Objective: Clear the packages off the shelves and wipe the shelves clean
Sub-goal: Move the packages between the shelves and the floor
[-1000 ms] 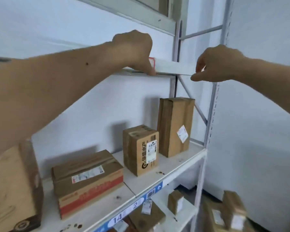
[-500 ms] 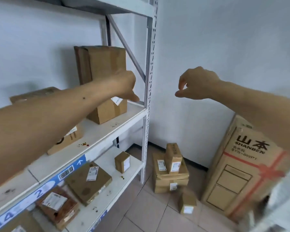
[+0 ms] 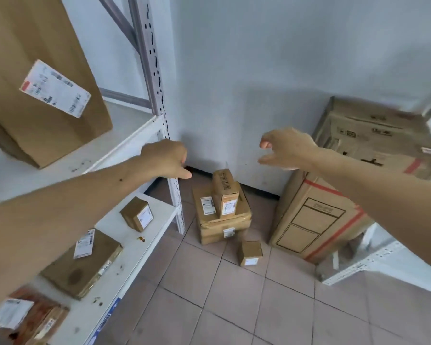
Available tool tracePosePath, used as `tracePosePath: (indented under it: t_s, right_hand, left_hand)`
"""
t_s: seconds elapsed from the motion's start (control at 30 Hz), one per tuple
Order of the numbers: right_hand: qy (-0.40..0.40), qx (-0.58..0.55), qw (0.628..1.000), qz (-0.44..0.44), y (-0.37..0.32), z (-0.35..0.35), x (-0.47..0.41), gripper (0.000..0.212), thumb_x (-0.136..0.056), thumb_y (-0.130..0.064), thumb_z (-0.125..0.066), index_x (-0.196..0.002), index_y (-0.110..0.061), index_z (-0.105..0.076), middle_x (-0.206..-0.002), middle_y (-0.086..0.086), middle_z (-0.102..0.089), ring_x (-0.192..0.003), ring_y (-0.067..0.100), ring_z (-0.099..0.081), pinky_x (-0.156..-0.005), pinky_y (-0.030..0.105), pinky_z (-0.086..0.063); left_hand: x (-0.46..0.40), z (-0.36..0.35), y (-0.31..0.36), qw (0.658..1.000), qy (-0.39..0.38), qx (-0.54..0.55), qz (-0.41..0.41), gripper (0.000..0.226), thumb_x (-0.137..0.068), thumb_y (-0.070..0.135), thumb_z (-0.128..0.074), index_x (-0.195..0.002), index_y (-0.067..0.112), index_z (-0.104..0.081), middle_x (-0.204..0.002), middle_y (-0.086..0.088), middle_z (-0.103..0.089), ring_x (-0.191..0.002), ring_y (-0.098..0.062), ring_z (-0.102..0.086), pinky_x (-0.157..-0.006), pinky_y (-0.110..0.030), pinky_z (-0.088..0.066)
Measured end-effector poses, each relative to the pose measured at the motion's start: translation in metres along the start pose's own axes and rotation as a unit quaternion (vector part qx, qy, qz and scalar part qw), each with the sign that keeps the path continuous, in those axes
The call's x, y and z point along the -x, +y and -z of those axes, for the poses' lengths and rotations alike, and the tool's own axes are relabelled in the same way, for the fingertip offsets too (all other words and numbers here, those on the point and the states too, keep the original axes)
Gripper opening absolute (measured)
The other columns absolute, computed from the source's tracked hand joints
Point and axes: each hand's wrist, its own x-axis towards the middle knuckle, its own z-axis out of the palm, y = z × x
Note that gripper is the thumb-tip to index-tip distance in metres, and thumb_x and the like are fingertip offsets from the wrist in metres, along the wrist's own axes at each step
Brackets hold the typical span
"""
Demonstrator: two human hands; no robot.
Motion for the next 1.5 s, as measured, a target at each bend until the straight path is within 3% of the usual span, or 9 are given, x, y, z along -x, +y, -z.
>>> tracePosePath:
  t_s: [0.2, 0.33, 0.5, 0.67, 0.77, 0.93, 1.17, 1.4, 1.5]
  right_hand:
    - [-0.074, -0.017, 0.997, -0.012, 0.084, -0.088, -0.046, 0.048, -0.091, -0.039, -0.063, -0.136, -0.025, -0.051, -0.132, -0.004, -0.06, -0.121, 0.023, -0.056, -0.09, 0.039, -0.048]
    - [-0.135, -0.021, 0.991, 0.015, 0.139, -0.155, -0.084, 0.051, -0.091, -0.038, -0.062, -0.137, -0.022, -0.046, -0.128, -0.001, -0.06, -0.115, 0.025, -0.056, -0.082, 0.037, -0.046]
    - [-0.18, -0.042, 0.983, 0.02, 0.194, -0.258, -0.126, 0.057, -0.092, -0.037, -0.063, -0.142, -0.021, -0.041, -0.129, 0.001, -0.06, -0.115, 0.026, -0.057, -0.085, 0.039, -0.049]
    - [-0.219, -0.062, 0.974, 0.012, 0.227, -0.383, -0.152, 0.058, -0.089, -0.035, -0.064, -0.139, -0.021, -0.041, -0.129, 0.002, -0.059, -0.116, 0.027, -0.057, -0.086, 0.04, -0.051]
    - [-0.232, -0.071, 0.97, -0.001, 0.244, -0.46, -0.155, 0.056, -0.085, -0.027, -0.066, -0.136, -0.021, -0.042, -0.124, 0.003, -0.061, -0.112, 0.027, -0.057, -0.083, 0.04, -0.051]
    - [-0.267, -0.082, 0.96, -0.033, 0.271, -0.608, -0.148, 0.072, -0.076, -0.029, -0.076, -0.138, -0.018, -0.04, -0.127, 0.005, -0.057, -0.115, 0.028, -0.055, -0.088, 0.04, -0.05]
    - [-0.289, -0.11, 0.951, -0.015, 0.283, -0.776, -0.146, 0.118, -0.061, -0.04, -0.092, -0.151, -0.029, -0.017, -0.151, -0.001, -0.026, -0.135, 0.025, -0.04, -0.102, 0.046, -0.041]
    - [-0.233, -0.239, 0.943, 0.004, 0.299, -0.889, -0.156, 0.155, -0.041, -0.035, -0.1, -0.154, -0.039, 0.007, -0.16, -0.005, -0.022, -0.134, 0.028, -0.045, -0.108, 0.053, -0.041]
    - [-0.223, -0.297, 0.929, 0.006, 0.309, -0.915, -0.155, 0.156, -0.044, -0.029, -0.101, -0.157, -0.029, 0.007, -0.162, -0.007, -0.022, -0.131, 0.021, -0.048, -0.111, 0.041, -0.037]
  left_hand:
    - [-0.066, -0.093, 0.053, 0.998, -0.041, 0.052, 0.007, 0.032, -0.082, 0.045, -0.069, -0.103, 0.022, -0.062, -0.098, 0.006, -0.065, -0.092, -0.018, -0.063, -0.082, -0.033, -0.051]
    - [-0.104, -0.167, 0.089, 0.992, -0.063, 0.087, 0.058, 0.025, -0.084, 0.046, -0.068, -0.096, 0.026, -0.06, -0.094, 0.009, -0.064, -0.09, -0.014, -0.061, -0.076, -0.033, -0.05]
    - [-0.147, -0.284, 0.13, 0.976, -0.068, 0.173, 0.111, 0.019, -0.085, 0.035, -0.069, -0.082, 0.022, -0.056, -0.081, 0.007, -0.059, -0.079, -0.014, -0.059, -0.063, -0.025, -0.043]
    - [-0.183, -0.413, 0.16, 0.954, -0.124, 0.211, 0.175, 0.028, -0.084, 0.039, -0.067, -0.105, 0.022, -0.06, -0.103, 0.003, -0.065, -0.093, -0.018, -0.061, -0.083, -0.032, -0.051]
    - [-0.205, -0.484, 0.171, 0.951, -0.133, 0.208, 0.188, 0.029, -0.086, 0.038, -0.064, -0.109, 0.023, -0.057, -0.106, 0.006, -0.063, -0.097, -0.02, -0.061, -0.084, -0.032, -0.051]
    - [-0.249, -0.625, 0.188, 0.946, -0.155, 0.227, 0.17, 0.05, -0.086, 0.04, -0.065, -0.13, 0.021, -0.049, -0.126, 0.002, -0.057, -0.115, -0.021, -0.057, -0.087, -0.035, -0.049]
    - [-0.29, -0.806, 0.187, 0.917, -0.172, 0.321, 0.16, 0.093, -0.077, 0.042, -0.078, -0.15, 0.019, -0.025, -0.148, -0.003, -0.039, -0.127, -0.022, -0.049, -0.102, -0.041, -0.045]
    - [-0.333, -0.915, 0.186, 0.899, -0.164, 0.367, 0.173, 0.113, -0.07, 0.043, -0.084, -0.155, 0.025, -0.011, -0.158, -0.001, -0.026, -0.137, -0.025, -0.042, -0.106, -0.048, -0.042]
    - [-0.352, -0.943, 0.187, 0.885, -0.14, 0.415, 0.161, 0.118, -0.063, 0.045, -0.087, -0.154, 0.033, -0.011, -0.158, 0.001, -0.027, -0.138, -0.025, -0.041, -0.108, -0.047, -0.042]
